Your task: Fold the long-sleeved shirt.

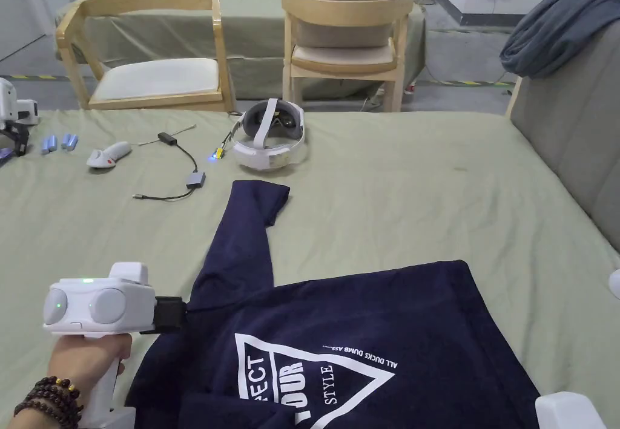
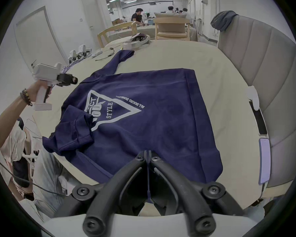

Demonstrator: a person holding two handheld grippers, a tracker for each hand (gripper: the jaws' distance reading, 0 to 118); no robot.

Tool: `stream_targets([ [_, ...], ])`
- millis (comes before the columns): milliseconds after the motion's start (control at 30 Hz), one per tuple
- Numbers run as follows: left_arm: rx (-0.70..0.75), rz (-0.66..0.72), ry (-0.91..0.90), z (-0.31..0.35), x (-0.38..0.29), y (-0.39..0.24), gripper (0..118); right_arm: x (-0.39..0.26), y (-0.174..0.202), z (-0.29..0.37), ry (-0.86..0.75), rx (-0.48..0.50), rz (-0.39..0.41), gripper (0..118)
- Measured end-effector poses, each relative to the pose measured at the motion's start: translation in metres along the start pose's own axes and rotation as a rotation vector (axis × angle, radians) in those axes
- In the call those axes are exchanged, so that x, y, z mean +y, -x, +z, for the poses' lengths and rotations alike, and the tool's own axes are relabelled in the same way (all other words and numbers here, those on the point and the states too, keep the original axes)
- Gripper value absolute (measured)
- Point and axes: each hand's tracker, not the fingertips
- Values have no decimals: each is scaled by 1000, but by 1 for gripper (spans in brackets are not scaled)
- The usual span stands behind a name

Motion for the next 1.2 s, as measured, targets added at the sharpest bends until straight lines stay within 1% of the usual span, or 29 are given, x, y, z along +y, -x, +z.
stream_targets([
  [100, -37, -6, 84, -25, -8, -5, 85, 0, -2, -3, 15, -10, 7, 0],
  [133, -40, -15, 92, -30, -12, -11, 79, 1, -3, -5, 21, -12, 5, 0],
  [167, -24, -48, 82, -32, -19, -17, 78, 1, -4, -7, 25, -16, 4, 0],
  [200, 38, -84, 21, -31, -24, -23, 79, 1, -4, -9, 27, -21, 3, 0],
  [267, 45, -39, 9, -24, -28, -26, 78, 2, -7, -15, 30, -22, -3, 0],
  [300, 35, -40, 9, -34, -27, -17, 77, 3, -7, -18, 31, -18, -7, 0],
  [400, 12, 3, -3, -29, -28, -18, 63, 13, -9, -30, 31, -9, 3, 0],
  [433, 18, -18, -8, -31, -31, -21, 55, 21, -11, -34, 28, -11, 8, 0],
  [467, 34, -72, -14, -30, -32, -25, 47, 31, -14, -38, 22, -11, 19, 0],
  [500, 45, -112, -15, -30, -33, -30, 35, 41, -18, -42, 16, -8, 30, 0],
  [533, 52, -150, 2, -30, -32, -37, 15, 56, -26, -48, 0, -10, 33, 0],
  [567, 72, -194, 22, -27, -34, -49, 12, 72, -34, -54, -17, -12, 34, 0],
  [633, 128, -246, 28, -25, -33, -59, 12, 107, -55, -66, -43, -23, 20, 0],
  [667, 102, -225, 24, -22, -32, -57, 12, 127, -68, -74, -53, -25, 5, 0],
  [700, 54, -166, 26, -19, -30, -55, 11, 145, -81, -83, -60, -32, -15, 0],
  [767, -76, 12, 29, -5, -28, -43, 11, 187, -107, -106, -46, -46, -55, 0],
  [800, -95, 45, 17, 1, -29, -39, 11, 203, -115, -114, -27, -49, -83, 3],
  [833, -82, 43, -16, 19, -33, -45, 11, 218, -127, -132, 0, -49, -109, 24],
  [867, -71, 33, -34, 30, -37, -45, 11, 230, -137, -151, 42, -45, -114, 45],
  [900, -63, 21, -40, 39, -39, -44, 11, 240, -144, -167, 77, -44, -122, 56],
  [933, -65, 32, -52, 49, -42, -42, 11, 252, -151, -187, 114, -55, -129, 55],
  [1000, -102, 99, -70, 58, -43, -32, 11, 259, -153, -215, 168, -65, -120, 55],
  [1033, -116, 101, -63, 65, -44, -30, 11, 259, -149, -227, 215, -54, -106, 55],
  [1100, -106, 81, -69, 75, -46, -33, 11, 261, -144, -245, 264, -88, -102, 55],
  [1133, -100, 70, -71, 79, -47, -36, 11, 261, -142, -252, 256, -94, -105, 51],
  [1167, -98, 61, -72, 81, -47, -36, 11, 259, -138, -256, 259, -92, -105, 44],
  [1200, -96, 59, -73, 81, -47, -37, 11, 256, -133, -257, 261, -98, -105, 40],
])
